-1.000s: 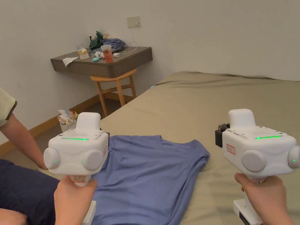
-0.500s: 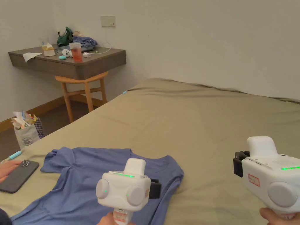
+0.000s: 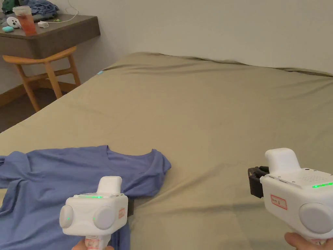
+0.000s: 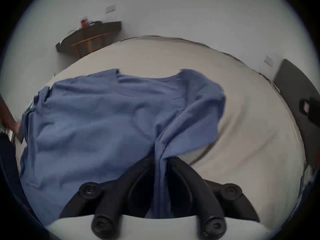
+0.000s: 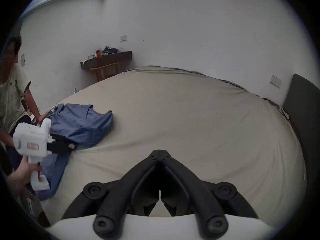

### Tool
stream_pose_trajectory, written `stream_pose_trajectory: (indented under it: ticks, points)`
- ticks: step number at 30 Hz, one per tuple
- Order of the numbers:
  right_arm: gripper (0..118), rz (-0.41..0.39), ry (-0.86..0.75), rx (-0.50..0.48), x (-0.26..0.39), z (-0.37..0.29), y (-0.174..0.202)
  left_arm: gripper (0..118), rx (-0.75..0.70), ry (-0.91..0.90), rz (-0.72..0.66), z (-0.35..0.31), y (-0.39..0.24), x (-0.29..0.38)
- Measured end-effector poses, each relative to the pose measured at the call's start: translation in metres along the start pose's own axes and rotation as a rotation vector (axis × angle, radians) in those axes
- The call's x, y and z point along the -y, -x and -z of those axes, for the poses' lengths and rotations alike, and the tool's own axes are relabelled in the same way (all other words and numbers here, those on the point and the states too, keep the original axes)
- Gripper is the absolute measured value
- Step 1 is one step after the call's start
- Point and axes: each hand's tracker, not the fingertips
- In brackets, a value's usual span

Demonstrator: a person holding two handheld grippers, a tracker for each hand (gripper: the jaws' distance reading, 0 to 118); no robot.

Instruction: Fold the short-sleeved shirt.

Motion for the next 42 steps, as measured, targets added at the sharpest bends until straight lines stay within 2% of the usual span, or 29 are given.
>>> stream_pose_trajectory:
  ticks: [3, 6, 8, 10, 16, 19, 20, 21, 22, 24, 25, 27, 31, 36, 39, 42]
  points:
    - [2, 0.014, -0.004, -0.005, 0.009, -0.015, -0.009, 8, 0.054, -0.014, -0.041, 0.001, 0.010, -0.003]
    - [2, 0.053, -0.024, -0.007, 0.019, -0.047, -0.029, 8, 0.214, -0.098, -0.123, -0.023, 0.002, -0.009]
    - [2, 0.069, -0.043, 0.021, 0.030, -0.077, -0.048, 8, 0.223, -0.148, -0.088, -0.043, -0.016, -0.017]
    - [2, 0.097, -0.075, 0.080, 0.042, -0.110, -0.071, 8, 0.134, -0.198, 0.006, -0.069, -0.047, -0.031]
    - [2, 0.168, -0.121, 0.284, 0.085, -0.224, -0.137, 8, 0.110, -0.184, 0.061, -0.087, -0.134, -0.051]
    - [2, 0.206, -0.136, 0.385, 0.108, -0.277, -0.160, 8, 0.122, -0.168, 0.033, -0.084, -0.174, -0.047]
    - [2, 0.220, -0.142, 0.413, 0.116, -0.293, -0.167, 8, 0.246, -0.179, -0.007, -0.086, -0.186, -0.045]
    - [2, 0.229, -0.145, 0.447, 0.124, -0.307, -0.174, 8, 0.462, -0.178, -0.060, -0.092, -0.204, -0.046]
    - [2, 0.232, -0.144, 0.476, 0.131, -0.322, -0.180, 8, 0.538, -0.195, -0.001, -0.098, -0.239, -0.045]
    - [2, 0.251, -0.141, 0.529, 0.143, -0.348, -0.189, 8, 0.451, -0.234, 0.287, -0.115, -0.327, -0.043]
    - [2, 0.270, -0.144, 0.539, 0.147, -0.359, -0.193, 8, 0.499, -0.223, 0.379, -0.119, -0.364, -0.036]
    - [2, 0.309, -0.160, 0.571, 0.159, -0.384, -0.201, 8, 0.657, -0.113, 0.452, -0.129, -0.436, -0.014]
    - [2, 0.340, -0.169, 0.655, 0.186, -0.424, -0.222, 8, 0.781, 0.024, 0.692, -0.143, -0.541, 0.074]
    - [2, 0.355, -0.141, 0.709, 0.208, -0.448, -0.233, 8, 0.976, 0.158, 0.925, -0.179, -0.612, 0.185]
    - [2, 0.371, -0.128, 0.720, 0.218, -0.447, -0.240, 8, 0.968, 0.169, 1.042, -0.198, -0.626, 0.226]
    - [2, 0.394, -0.118, 0.705, 0.222, -0.442, -0.242, 10, 0.918, 0.235, 1.027, -0.179, -0.630, 0.237]
